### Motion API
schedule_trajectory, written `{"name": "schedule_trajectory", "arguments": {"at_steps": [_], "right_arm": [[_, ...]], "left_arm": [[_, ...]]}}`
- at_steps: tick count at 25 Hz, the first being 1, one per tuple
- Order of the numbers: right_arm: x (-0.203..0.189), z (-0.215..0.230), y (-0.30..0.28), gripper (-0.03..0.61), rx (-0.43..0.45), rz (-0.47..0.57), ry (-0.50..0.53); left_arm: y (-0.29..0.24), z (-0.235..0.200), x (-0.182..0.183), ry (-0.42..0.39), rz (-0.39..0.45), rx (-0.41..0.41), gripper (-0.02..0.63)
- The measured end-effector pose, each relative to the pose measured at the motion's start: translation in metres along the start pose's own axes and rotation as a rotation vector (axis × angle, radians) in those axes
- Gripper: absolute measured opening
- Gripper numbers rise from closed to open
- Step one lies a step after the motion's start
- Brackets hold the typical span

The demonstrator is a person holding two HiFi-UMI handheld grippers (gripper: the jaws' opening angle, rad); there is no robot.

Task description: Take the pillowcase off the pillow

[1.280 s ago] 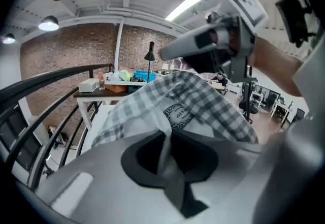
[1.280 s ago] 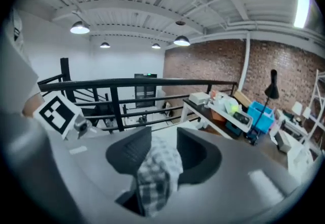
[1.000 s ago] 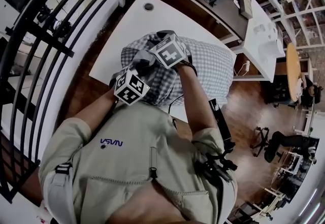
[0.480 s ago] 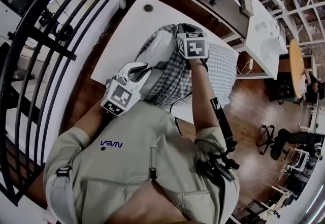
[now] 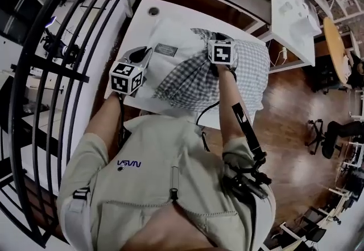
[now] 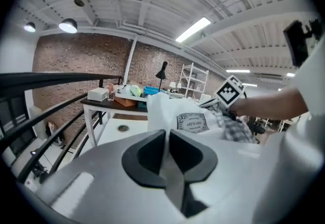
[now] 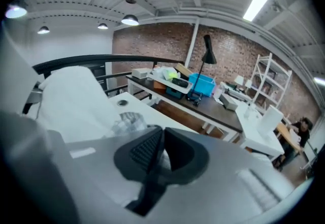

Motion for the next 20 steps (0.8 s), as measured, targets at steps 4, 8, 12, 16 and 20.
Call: {"name": "schedule_trajectory", "arguments": {"at_steps": [4, 8, 12, 16, 20], "right_arm": [[0.024, -0.009, 0.024, 0.097, 0.045, 0.145, 0.031], [0.021, -0.029, 0.099, 0.117, 0.109, 0.289, -0.054], [-0.018, -0.072, 0.166, 0.117, 0.221, 0.294, -0.067], [-0.073, -0.124, 0.188, 0.117, 0.308, 0.164, -0.068], [-0.118, -0.164, 0.177, 0.129, 0.385, -0.019, -0.011]], "left_arm": [[-0.026, -0.002, 0.005, -0.154, -0.058, 0.076, 0.061], [0.005, -0.002, 0.016, -0.083, 0.006, 0.143, 0.107], [0.047, 0.02, -0.004, 0.071, 0.015, 0.081, 0.163], [0.058, 0.045, -0.049, 0.117, -0.105, 0.005, 0.272], [0.047, 0.054, -0.079, 0.116, -0.201, -0.006, 0.275]]}}
Point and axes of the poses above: the fingertips, and each gripper's own axes: y backward along the fingers, z to its right, x out of its top, the point moved 7 cm from there along y, backward along the fingers, and after that the axes turned 3 degrees about -x, right-handed, at the moved point
